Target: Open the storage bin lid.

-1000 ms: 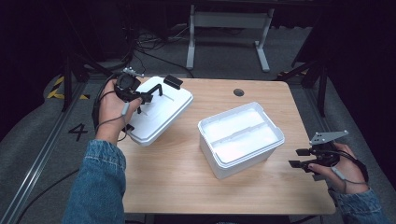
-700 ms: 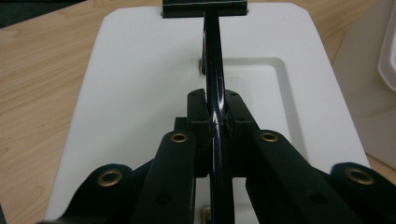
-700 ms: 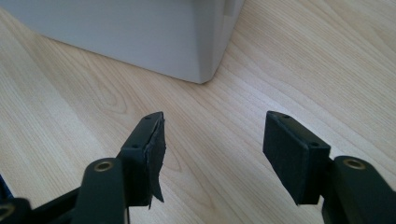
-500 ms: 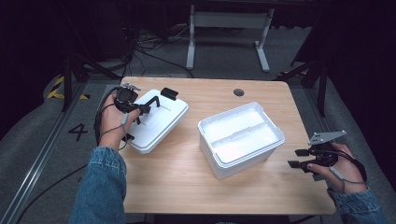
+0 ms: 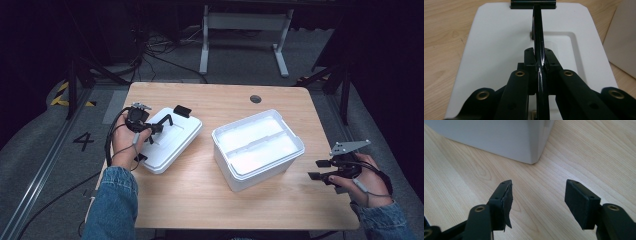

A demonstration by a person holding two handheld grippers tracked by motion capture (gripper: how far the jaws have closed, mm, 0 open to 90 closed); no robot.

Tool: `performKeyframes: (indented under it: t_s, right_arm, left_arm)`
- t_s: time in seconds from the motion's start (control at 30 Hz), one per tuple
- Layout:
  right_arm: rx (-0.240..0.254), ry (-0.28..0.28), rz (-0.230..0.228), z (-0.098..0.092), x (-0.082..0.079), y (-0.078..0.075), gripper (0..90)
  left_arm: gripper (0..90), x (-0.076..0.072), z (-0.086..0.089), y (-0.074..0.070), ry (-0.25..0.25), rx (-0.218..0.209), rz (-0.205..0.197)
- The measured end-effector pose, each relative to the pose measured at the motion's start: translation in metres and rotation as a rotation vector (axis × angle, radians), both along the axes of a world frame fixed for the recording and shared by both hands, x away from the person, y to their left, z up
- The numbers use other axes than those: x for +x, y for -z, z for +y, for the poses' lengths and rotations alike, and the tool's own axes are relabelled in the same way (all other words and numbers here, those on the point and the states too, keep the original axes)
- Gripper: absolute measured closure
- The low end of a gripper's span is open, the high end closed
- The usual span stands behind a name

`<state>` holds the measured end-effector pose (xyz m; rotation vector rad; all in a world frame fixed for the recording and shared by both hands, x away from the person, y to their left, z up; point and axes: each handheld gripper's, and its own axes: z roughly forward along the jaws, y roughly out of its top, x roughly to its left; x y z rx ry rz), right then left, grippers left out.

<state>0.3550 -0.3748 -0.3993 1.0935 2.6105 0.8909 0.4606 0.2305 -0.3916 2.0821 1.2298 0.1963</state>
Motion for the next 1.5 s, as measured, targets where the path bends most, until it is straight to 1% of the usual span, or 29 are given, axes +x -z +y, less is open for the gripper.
performKeyframes:
  t_s: [0.07, 0.1, 0.2, 0.23, 0.3, 0.33, 0.47, 0.57, 0.6, 0.63, 0.67, 0.7, 0.73, 0.77, 0.8, 0.83, 0.87, 0.9, 0.93, 0.97, 1.0, 1.07, 1.1, 1.17, 1.27, 1.3, 1.33, 1.47, 1.5]
  right_arm:
    - [0.001, -0.003, -0.002, 0.0, 0.0, 0.0, 40.0]
    - [0.0, -0.003, -0.001, 0.0, 0.0, 0.001, 40.0]
    - [0.001, -0.002, 0.006, 0.001, 0.0, 0.001, 39.9]
    - [0.001, -0.002, 0.006, 0.001, 0.0, 0.001, 39.9]
    - [-0.003, -0.006, 0.003, 0.001, 0.001, 0.002, 39.9]
    - [-0.002, -0.004, 0.007, 0.002, 0.001, 0.002, 39.9]
    - [-0.002, -0.003, 0.007, 0.002, 0.001, 0.002, 39.8]
    - [-0.001, -0.004, 0.009, 0.002, 0.001, 0.003, 39.5]
    - [-0.003, -0.004, 0.007, 0.002, 0.001, 0.003, 39.5]
    - [-0.004, -0.003, 0.011, 0.002, 0.001, 0.004, 39.5]
    - [-0.004, -0.003, 0.011, 0.002, 0.001, 0.004, 39.5]
    - [-0.004, -0.004, 0.012, 0.002, 0.001, 0.004, 39.4]
    - [-0.004, -0.003, 0.016, 0.002, 0.0, 0.004, 39.4]
    - [-0.006, -0.003, 0.017, 0.003, 0.0, 0.004, 39.3]
    - [-0.006, -0.004, 0.016, 0.003, 0.0, 0.004, 39.3]
    - [-0.004, -0.004, 0.016, 0.003, 0.0, 0.004, 39.2]
    - [-0.005, -0.005, 0.015, 0.003, 0.0, 0.004, 39.2]
    - [-0.005, -0.005, 0.015, 0.003, 0.0, 0.004, 39.2]
    - [-0.009, -0.008, 0.013, 0.004, 0.001, 0.004, 39.1]
    - [-0.009, -0.008, 0.013, 0.004, 0.001, 0.004, 39.1]
    - [-0.011, -0.008, 0.013, 0.004, 0.001, 0.005, 39.1]
    - [-0.011, -0.008, 0.014, 0.004, 0.001, 0.005, 39.0]
    - [-0.011, -0.008, 0.013, 0.005, 0.001, 0.005, 39.0]
    - [-0.01, -0.007, 0.014, 0.004, 0.001, 0.005, 38.9]
    - [-0.011, -0.006, 0.014, 0.004, 0.001, 0.005, 38.8]
    - [-0.01, -0.006, 0.019, 0.004, 0.001, 0.005, 38.8]
    - [-0.011, -0.007, 0.017, 0.004, 0.002, 0.006, 38.8]
    - [-0.013, -0.011, 0.011, 0.005, 0.004, 0.006, 38.8]
    - [-0.012, -0.009, 0.014, 0.005, 0.004, 0.006, 38.8]
  left_arm:
    - [84.0, -0.001, -0.002, 0.005, 0.003, -0.014, 0.012]
    - [84.1, 0.0, -0.002, 0.008, 0.009, -0.009, 0.01]
    - [84.0, -0.001, -0.003, 0.015, 0.009, -0.025, 0.023]
    - [84.0, -0.001, -0.003, 0.015, 0.009, -0.025, 0.023]
    - [84.0, 0.0, -0.003, 0.019, 0.009, -0.042, 0.029]
    - [84.0, 0.0, -0.003, 0.022, 0.01, -0.052, 0.047]
    - [84.0, 0.001, -0.001, 0.027, 0.011, -0.047, 0.056]
    - [83.9, 0.001, 0.002, 0.034, -0.002, -0.062, 0.077]
    - [83.7, 0.001, 0.003, 0.036, -0.008, -0.065, 0.074]
    - [83.4, 0.001, 0.005, 0.037, -0.02, -0.07, 0.091]
    - [82.1, 0.001, 0.005, 0.037, -0.02, -0.07, 0.091]
    - [82.1, 0.001, 0.006, 0.039, -0.036, -0.075, 0.091]
    - [79.8, 0.001, 0.008, 0.039, -0.062, -0.087, 0.077]
    - [76.5, 0.001, 0.009, 0.038, -0.077, -0.096, 0.07]
    - [73.8, 0.0, 0.011, 0.037, -0.088, -0.102, 0.069]
    - [71.3, 0.001, 0.012, 0.036, -0.094, -0.1, 0.061]
    - [67.4, 0.0, 0.013, 0.035, -0.11, -0.092, 0.05]
    - [61.4, 0.0, 0.013, 0.035, -0.11, -0.092, 0.05]
    - [56.5, -0.001, 0.014, 0.032, -0.119, -0.08, 0.022]
    - [54.0, -0.001, 0.014, 0.032, -0.119, -0.08, 0.022]
    - [54.0, -0.002, 0.015, 0.03, -0.118, -0.068, 0.009]
    - [48.6, -0.004, 0.016, 0.026, -0.134, -0.054, -0.022]
    - [46.6, -0.004, 0.016, 0.024, -0.134, -0.039, -0.04]
    - [45.1, -0.008, 0.014, 0.017, -0.13, -0.033, -0.061]
    - [43.1, -0.016, 0.006, 0.001, -0.107, -0.012, -0.105]
    - [42.6, -0.019, 0.003, -0.004, -0.095, -0.011, -0.115]
    - [42.0, -0.023, -0.001, -0.009, -0.082, -0.01, -0.134]
    - [39.9, -0.045, -0.019, -0.034, 0.004, 0.027, -0.172]
    - [39.4, -0.05, -0.024, -0.038, 0.016, 0.03, -0.177]
